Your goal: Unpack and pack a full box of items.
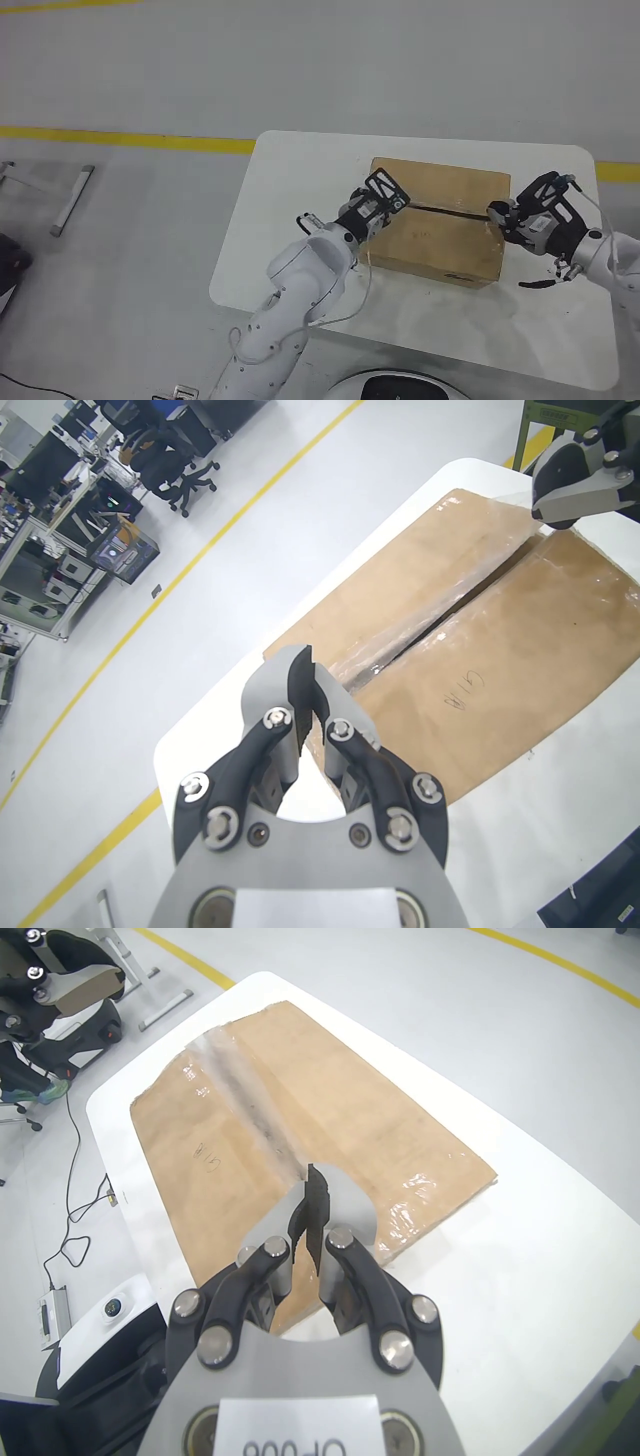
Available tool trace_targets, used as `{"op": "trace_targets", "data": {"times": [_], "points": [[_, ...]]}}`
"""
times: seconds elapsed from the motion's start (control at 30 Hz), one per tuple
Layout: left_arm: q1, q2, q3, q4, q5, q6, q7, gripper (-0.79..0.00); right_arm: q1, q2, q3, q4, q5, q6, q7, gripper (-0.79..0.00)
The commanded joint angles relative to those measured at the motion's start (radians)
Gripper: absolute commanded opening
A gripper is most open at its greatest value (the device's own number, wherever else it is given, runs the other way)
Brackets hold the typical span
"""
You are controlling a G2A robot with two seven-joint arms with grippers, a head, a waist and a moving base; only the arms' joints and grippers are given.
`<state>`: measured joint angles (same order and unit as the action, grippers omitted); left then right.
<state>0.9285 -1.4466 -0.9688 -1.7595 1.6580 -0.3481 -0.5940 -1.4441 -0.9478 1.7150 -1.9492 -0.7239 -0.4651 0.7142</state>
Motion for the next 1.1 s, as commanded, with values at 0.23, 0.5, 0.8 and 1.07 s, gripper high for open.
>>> {"op": "trace_targets", "data": {"times": [0.23,0.5,0.8,1.07], "points": [[-0.075,-0.022,0.056,0.119,0.005,0.033,0.019,-0.785,0.006,0.007,0.008,0.012,-0.025,-0.033,0.003,-0.785],[-0.107,-0.037,0.086,0.185,0.005,0.047,0.024,-0.785,0.004,0.013,0.005,-0.004,-0.055,-0.052,0.018,-0.785],[-0.132,-0.049,0.104,0.237,0.009,0.048,0.021,-0.785,-0.016,0.019,0.017,-0.028,-0.074,-0.061,0.022,-0.785],[-0.149,-0.061,0.113,0.305,-0.001,0.047,0.009,-0.785,-0.032,0.022,0.023,-0.034,-0.073,-0.056,0.014,-0.785]]}}
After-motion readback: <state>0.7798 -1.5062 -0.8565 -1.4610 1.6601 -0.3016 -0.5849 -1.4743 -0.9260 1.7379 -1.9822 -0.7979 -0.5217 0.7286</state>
